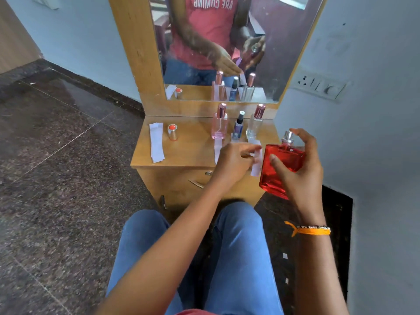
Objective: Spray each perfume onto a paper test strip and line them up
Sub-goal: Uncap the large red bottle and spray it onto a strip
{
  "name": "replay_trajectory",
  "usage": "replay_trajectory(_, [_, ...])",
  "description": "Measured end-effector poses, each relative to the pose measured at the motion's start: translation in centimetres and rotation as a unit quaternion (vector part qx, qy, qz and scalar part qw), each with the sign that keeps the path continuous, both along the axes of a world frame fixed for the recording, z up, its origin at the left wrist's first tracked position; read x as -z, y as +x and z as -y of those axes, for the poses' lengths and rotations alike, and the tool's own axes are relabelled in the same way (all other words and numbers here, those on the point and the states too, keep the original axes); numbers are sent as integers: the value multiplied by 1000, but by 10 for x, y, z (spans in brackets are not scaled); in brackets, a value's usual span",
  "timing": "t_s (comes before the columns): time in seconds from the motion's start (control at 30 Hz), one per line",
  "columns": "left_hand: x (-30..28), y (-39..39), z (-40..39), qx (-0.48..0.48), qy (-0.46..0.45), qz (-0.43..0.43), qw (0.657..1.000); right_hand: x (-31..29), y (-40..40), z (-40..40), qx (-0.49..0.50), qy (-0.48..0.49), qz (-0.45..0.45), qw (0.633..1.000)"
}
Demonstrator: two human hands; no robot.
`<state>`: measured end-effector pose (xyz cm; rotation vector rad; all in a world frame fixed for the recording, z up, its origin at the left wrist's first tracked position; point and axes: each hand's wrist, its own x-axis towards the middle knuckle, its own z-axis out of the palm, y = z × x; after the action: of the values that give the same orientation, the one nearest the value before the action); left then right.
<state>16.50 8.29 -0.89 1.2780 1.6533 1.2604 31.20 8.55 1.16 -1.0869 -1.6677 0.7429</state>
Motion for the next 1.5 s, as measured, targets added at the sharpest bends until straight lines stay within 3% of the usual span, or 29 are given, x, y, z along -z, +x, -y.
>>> replay_trajectory(0.33, [12,33,-42,18,-28,-127,991,11,26,-11,28,-6,-14,999])
replay_trajectory(0.43, [12,39,-46,35,-84,-165,982,13,27,-12,30,-15,-15,999])
replay_trajectory(0.57, [13,42,-43,16,-73,-344,936,14,27,-13,32,-24,-9,999])
replay_trajectory(0.63, [11,41,-40,12,-70,-382,921,15,27,-13,29,-28,-6,999])
replay_trajectory(1.0, [14,39,-43,-2,-65,-379,923,19,25,-13,8,-40,-4,999])
replay_trajectory(1.23, [9,38,-30,-46,5,-346,937,15,24,-12,2,-45,-15,999])
replay_trajectory(1.37, [3,21,-5,-109,62,-303,945,15,19,-10,-31,-49,-21,998])
replay_trajectory(1.5, [4,-27,19,-221,44,-329,917,18,6,-6,-88,-78,-36,992])
